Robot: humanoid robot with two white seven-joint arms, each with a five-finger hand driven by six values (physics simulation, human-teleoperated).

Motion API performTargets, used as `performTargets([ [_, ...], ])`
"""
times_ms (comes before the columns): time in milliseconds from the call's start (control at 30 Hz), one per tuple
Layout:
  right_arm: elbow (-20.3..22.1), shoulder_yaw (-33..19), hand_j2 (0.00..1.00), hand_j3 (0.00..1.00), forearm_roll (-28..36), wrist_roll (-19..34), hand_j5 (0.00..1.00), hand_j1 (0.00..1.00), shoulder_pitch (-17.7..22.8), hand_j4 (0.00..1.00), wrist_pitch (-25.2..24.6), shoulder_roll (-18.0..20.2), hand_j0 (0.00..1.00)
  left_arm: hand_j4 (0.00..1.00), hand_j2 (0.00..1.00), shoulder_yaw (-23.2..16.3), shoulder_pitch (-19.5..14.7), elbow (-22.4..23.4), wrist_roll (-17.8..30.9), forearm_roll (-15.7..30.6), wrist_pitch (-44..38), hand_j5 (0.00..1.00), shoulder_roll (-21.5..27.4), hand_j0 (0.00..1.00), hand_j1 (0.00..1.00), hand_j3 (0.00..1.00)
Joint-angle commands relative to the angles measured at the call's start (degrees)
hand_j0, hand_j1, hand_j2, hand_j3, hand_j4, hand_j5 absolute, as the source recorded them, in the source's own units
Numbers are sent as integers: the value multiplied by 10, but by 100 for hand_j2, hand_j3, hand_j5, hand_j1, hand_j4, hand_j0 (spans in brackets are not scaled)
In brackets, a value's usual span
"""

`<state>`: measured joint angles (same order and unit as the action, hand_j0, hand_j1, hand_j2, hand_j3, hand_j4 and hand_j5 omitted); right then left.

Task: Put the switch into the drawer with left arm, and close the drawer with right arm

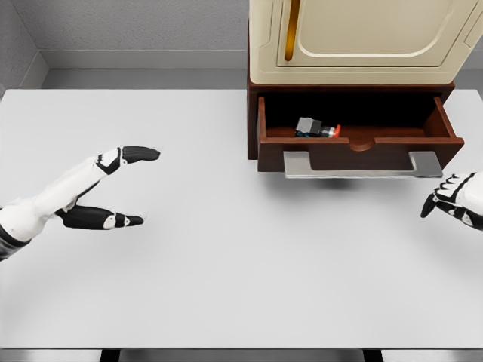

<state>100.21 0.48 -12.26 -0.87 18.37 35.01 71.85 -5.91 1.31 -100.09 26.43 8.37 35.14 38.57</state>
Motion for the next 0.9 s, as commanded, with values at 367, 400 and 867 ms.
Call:
performTargets([
  [367, 1, 4, 44, 44, 7, 0, 44, 44, -31, 44, 0, -9, 44, 100, 100, 17, 9, 148, 31, 11, -1, 100, 5, 100, 100, 100],
  [400, 1, 4, 44, 44, 7, 1, 44, 44, -31, 44, 0, -10, 44, 100, 100, 18, 9, 150, 31, 11, -1, 100, 5, 100, 100, 100],
  [867, 2, 5, 58, 58, 1, 4, 58, 58, -51, 58, 0, -21, 58, 100, 100, 34, 9, 162, 31, 10, -1, 100, 4, 100, 100, 100],
])
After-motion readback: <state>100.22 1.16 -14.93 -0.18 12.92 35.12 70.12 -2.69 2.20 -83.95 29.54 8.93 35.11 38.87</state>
